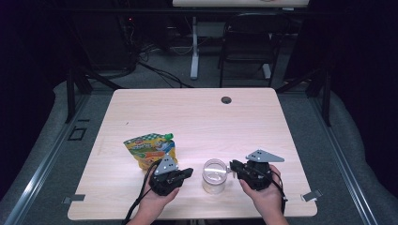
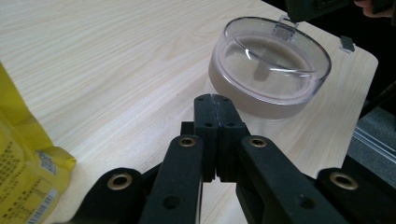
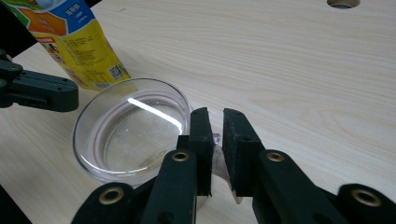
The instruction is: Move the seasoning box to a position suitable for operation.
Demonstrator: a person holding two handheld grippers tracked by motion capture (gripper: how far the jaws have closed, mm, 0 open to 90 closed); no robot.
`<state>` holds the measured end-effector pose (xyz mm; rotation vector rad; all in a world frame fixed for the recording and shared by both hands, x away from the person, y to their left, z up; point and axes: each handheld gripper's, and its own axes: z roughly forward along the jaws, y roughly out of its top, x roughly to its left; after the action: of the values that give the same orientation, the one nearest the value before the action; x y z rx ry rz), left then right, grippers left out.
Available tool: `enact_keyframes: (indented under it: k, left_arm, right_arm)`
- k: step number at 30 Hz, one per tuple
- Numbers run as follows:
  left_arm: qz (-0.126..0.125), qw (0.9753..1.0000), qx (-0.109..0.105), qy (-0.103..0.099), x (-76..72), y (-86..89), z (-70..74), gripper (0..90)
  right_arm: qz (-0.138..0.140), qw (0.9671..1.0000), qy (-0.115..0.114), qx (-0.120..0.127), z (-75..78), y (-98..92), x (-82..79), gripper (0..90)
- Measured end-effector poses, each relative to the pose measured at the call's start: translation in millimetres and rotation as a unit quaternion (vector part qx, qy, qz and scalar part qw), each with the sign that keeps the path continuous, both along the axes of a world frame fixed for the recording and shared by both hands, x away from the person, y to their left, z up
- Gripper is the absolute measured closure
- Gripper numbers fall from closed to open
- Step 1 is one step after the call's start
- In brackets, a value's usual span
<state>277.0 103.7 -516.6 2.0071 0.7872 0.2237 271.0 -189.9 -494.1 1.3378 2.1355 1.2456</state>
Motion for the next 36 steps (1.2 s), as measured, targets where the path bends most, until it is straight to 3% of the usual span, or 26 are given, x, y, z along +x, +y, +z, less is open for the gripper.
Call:
enact_keyframes:
  k: [8, 16, 36]
  left_arm:
    - [-0.01, 0.9999, -0.002, 0.006, -2.0, -6.6, -2.8, 90.0]
    - [-0.025, 0.9996, 0.004, 0.009, -4.8, -15.0, -7.0, 90.0]
    - [-0.037, 0.9992, 0.006, 0.012, -5.6, -23.9, -9.8, 90.0]
  right_arm:
    - [-0.007, 1.0, 0.001, 0.005, -0.3, -1.2, -0.3, 81.9]
    - [-0.007, 0.9996, 0.01, 0.026, -2.2, -5.3, 0.3, 82.6]
    - [-0.002, 0.9996, 0.009, 0.026, -3.0, -5.4, -2.0, 83.4]
